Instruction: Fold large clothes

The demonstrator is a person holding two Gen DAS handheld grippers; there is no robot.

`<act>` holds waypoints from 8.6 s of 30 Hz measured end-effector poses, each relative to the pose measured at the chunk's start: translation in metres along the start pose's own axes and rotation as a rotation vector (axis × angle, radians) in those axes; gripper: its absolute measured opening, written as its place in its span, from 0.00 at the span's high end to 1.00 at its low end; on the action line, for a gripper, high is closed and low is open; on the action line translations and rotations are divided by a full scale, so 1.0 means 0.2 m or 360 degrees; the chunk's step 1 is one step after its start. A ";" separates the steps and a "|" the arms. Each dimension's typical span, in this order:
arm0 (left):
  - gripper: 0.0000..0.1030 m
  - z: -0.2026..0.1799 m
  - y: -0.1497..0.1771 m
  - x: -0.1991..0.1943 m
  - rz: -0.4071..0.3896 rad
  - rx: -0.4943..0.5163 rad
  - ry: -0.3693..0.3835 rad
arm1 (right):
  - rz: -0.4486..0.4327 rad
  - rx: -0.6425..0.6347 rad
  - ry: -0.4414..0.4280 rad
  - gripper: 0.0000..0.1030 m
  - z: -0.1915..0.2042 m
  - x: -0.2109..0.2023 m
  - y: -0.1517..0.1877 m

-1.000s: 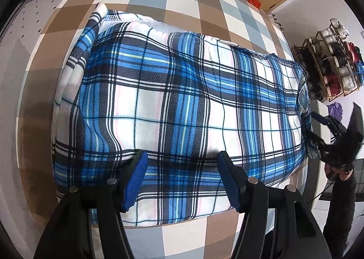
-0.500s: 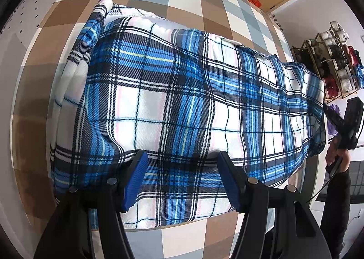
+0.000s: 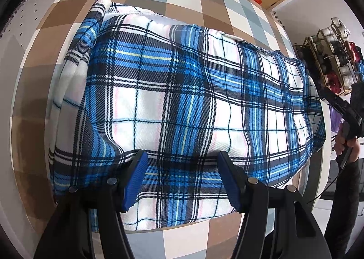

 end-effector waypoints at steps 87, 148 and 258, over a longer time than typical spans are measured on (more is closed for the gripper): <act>0.44 0.11 0.10 -0.08 -0.0141 0.0021 0.0212 | 0.0551 -0.0477 0.0948 0.97 -0.62 0.06 0.02; 0.57 0.13 -0.32 0.04 -0.0416 0.0291 -0.0182 | 0.0351 -0.0336 0.0476 0.00 0.31 0.66 0.03; 0.51 -0.21 -0.19 0.28 0.0192 0.1253 -0.0477 | -0.0633 0.0310 -0.0152 0.00 0.80 -0.26 0.80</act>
Point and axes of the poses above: each gripper's, at about its wrist camera, not at the fingertips, and x roughly the way its jaws point, z to its left, y to its underside, the point moved 10 cm from there along x, roughly the way its jaws point, and after that the axes turned 14 degrees about -x, right-handed, at the moved point
